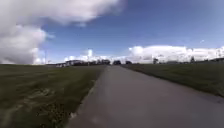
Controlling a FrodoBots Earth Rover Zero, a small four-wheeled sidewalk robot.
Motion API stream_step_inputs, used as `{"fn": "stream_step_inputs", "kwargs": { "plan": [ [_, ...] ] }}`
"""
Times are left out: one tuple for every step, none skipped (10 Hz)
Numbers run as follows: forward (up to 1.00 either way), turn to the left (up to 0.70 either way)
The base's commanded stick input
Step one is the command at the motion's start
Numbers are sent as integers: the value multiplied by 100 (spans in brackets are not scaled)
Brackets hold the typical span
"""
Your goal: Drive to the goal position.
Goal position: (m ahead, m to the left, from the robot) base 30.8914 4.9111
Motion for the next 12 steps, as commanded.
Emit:
{"fn": "stream_step_inputs", "kwargs": {
  "plan": [
    [70,0],
    [70,0],
    [70,0],
    [70,0],
    [70,0],
    [70,0],
    [70,0],
    [70,-25],
    [70,-11],
    [70,0],
    [70,0],
    [70,0]
  ]
}}
